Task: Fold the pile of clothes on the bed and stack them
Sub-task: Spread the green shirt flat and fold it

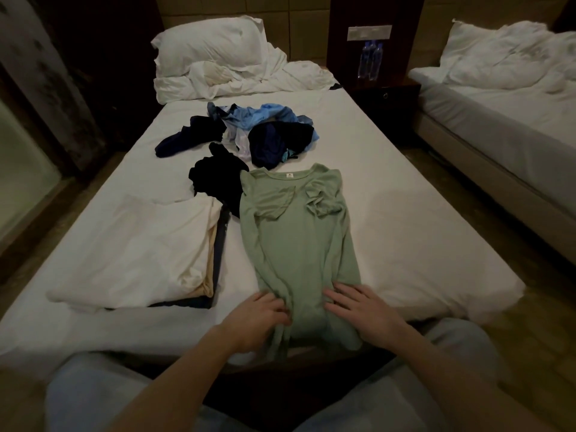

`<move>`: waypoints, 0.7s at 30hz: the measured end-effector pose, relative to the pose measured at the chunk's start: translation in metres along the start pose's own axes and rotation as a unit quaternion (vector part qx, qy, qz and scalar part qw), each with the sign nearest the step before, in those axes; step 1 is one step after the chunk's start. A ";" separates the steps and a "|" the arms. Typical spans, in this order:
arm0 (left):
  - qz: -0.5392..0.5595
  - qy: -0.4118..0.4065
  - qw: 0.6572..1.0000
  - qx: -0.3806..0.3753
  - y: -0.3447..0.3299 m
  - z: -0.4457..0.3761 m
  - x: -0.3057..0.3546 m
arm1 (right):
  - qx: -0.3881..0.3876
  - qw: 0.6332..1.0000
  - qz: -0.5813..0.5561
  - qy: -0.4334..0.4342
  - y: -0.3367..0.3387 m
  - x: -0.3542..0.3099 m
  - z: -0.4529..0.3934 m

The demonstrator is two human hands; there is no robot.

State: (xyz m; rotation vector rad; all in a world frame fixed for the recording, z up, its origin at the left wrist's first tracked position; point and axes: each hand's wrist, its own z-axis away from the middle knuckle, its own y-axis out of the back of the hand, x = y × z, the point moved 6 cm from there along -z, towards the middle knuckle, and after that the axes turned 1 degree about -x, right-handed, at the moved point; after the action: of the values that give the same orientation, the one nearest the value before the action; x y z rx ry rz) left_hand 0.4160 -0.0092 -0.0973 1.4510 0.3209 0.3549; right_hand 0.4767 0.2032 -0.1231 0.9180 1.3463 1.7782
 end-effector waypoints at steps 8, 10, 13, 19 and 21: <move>-0.075 -0.070 0.994 -0.049 -0.014 -0.004 0.008 | 0.086 0.995 -0.041 -0.024 0.023 0.007 -0.008; -0.074 -0.075 0.994 -0.022 -0.014 -0.002 0.007 | 0.108 0.991 -0.072 -0.025 0.030 0.006 -0.010; -0.011 -0.059 0.995 0.075 -0.005 -0.005 0.011 | 0.129 0.957 -0.251 -0.064 0.033 0.013 -0.009; 0.582 0.216 0.773 0.129 0.025 -0.006 -0.031 | 0.182 0.739 -0.580 -0.289 0.043 0.050 -0.008; 0.665 0.274 0.669 0.187 0.043 -0.007 -0.048 | 0.235 0.660 -0.631 -0.333 0.062 0.058 -0.015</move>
State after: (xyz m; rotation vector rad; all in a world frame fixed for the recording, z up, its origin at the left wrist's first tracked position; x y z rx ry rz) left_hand 0.3675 -0.0193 -0.0554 1.7415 -0.3086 2.0548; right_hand 0.4279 0.2336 -0.0586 0.4767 1.3308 -0.0258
